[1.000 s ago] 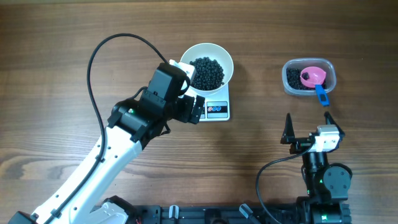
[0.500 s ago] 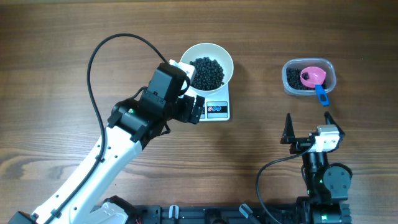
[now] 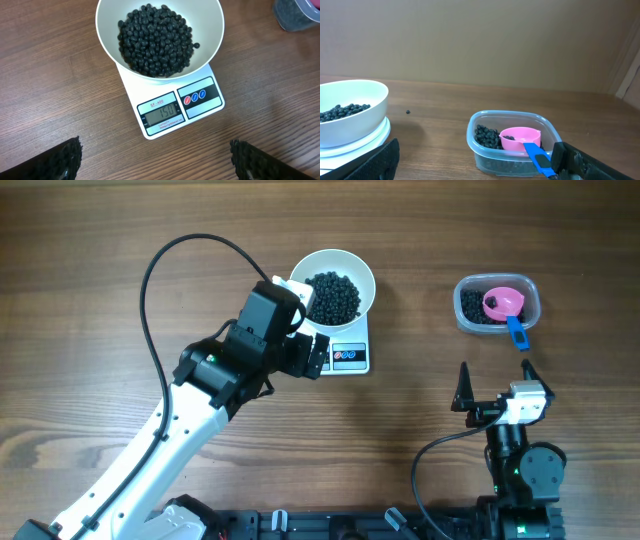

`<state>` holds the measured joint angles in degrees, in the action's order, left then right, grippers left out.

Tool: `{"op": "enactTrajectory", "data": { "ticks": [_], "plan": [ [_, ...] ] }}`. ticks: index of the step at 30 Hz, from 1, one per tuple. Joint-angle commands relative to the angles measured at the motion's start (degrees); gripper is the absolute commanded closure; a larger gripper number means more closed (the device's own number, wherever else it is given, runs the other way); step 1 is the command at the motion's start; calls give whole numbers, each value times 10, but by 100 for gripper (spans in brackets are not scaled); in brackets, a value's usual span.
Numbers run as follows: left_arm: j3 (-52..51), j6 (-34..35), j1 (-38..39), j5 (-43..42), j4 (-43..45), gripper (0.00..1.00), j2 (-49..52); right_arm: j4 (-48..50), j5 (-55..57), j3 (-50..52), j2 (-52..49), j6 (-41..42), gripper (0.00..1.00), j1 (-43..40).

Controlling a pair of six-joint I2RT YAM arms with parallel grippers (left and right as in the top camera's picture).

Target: Scoop item into bowl and weigh 150g on scale

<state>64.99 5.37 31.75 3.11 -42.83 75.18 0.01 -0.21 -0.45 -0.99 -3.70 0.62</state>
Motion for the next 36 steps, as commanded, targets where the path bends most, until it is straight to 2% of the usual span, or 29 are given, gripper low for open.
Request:
{"op": "enactTrajectory", "data": {
  "ticks": [1, 36],
  "plan": [
    [8, -6, -1, -5, 1, 0, 4, 2, -9, 2, 8, 7, 0, 3],
    [8, -6, -1, -5, -18, 0, 4, 2, -9, 2, 8, 7, 0, 3]
  ]
}}
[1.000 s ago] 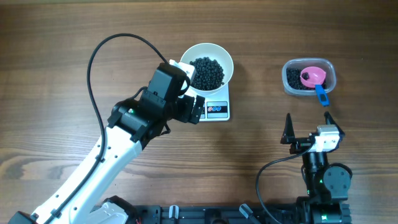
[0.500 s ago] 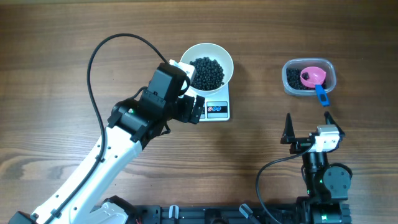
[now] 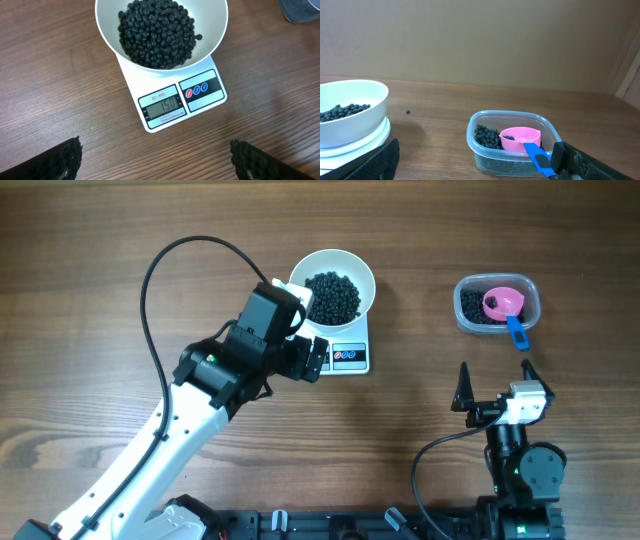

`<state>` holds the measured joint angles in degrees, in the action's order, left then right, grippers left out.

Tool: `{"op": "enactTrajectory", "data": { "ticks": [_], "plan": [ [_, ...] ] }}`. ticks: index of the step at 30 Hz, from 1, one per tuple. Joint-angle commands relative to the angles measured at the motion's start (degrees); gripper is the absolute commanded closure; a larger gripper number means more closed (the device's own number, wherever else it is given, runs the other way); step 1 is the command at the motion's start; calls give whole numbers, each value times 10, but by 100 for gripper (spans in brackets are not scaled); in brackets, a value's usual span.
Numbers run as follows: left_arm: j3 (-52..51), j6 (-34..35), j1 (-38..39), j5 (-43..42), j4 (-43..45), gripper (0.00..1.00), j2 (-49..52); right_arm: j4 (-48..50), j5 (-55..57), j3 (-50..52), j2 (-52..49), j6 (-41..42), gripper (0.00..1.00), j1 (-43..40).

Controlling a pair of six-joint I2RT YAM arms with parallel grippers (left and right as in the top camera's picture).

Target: Scoop item into bowl and weigh 150g on scale

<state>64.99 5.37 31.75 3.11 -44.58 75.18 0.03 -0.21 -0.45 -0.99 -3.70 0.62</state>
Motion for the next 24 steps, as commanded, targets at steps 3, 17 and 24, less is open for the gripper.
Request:
{"op": "enactTrajectory", "data": {
  "ticks": [3, 17, 24],
  "plan": [
    [8, -6, -1, -5, 0, 0, 4, 1, -9, 2, 8, 7, 0, 3],
    [7, 92, -28, 88, 60, 0, -1, 1, -9, 2, 8, 7, 0, 3],
    [7, 133, -76, 113, 87, 0, -28, 1, -9, 2, 8, 7, 0, 3]
  ]
}}
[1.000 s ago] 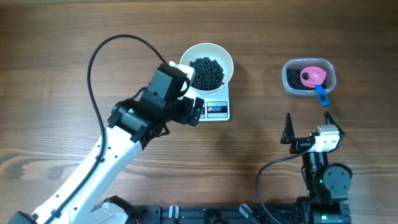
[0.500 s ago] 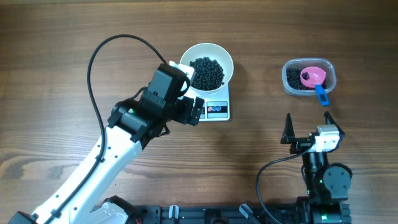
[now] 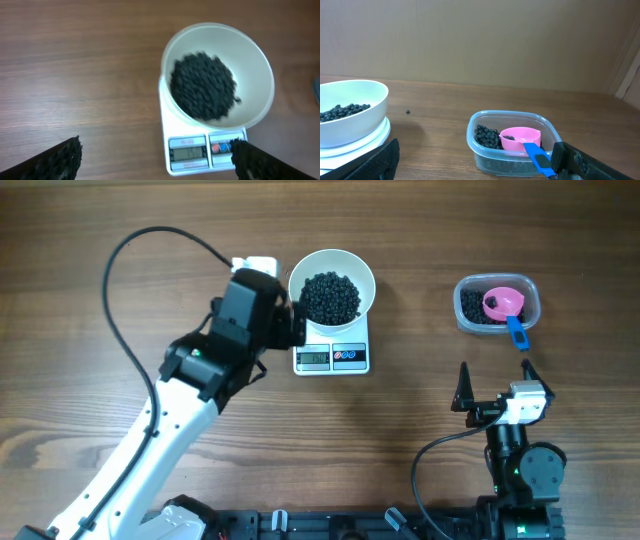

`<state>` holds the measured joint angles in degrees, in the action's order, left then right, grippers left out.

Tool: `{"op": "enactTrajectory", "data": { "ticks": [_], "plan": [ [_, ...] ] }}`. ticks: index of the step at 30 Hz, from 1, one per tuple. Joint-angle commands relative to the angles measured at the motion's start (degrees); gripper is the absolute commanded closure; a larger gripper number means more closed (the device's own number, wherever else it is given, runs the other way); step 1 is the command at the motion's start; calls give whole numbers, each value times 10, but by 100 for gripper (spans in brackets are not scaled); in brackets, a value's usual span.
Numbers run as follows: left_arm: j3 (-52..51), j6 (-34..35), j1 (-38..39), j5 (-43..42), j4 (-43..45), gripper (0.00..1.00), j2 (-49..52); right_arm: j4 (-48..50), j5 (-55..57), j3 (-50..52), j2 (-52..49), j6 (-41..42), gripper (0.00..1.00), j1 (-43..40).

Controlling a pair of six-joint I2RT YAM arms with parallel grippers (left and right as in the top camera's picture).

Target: Scoop item into bowl and weigh 150g on scale

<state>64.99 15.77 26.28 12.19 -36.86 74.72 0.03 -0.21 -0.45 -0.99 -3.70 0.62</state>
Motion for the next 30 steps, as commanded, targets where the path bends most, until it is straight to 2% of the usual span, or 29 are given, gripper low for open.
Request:
{"op": "enactTrajectory", "data": {
  "ticks": [1, 10, 25, 30],
  "plan": [
    [6, 29, -27, 23, 14, 0, -27, 1, -9, 2, 8, 7, 0, 3],
    [-25, 29, -80, 22, 33, 0, -79, 1, -9, 2, 8, 7, 0, 3],
    [-234, 29, -115, 0, 189, 0, -242, 1, -9, 2, 8, 7, 0, 3],
    [-297, 29, -144, -42, 231, 0, -307, 1, -9, 2, 8, 7, 0, 3]
  ]
}}
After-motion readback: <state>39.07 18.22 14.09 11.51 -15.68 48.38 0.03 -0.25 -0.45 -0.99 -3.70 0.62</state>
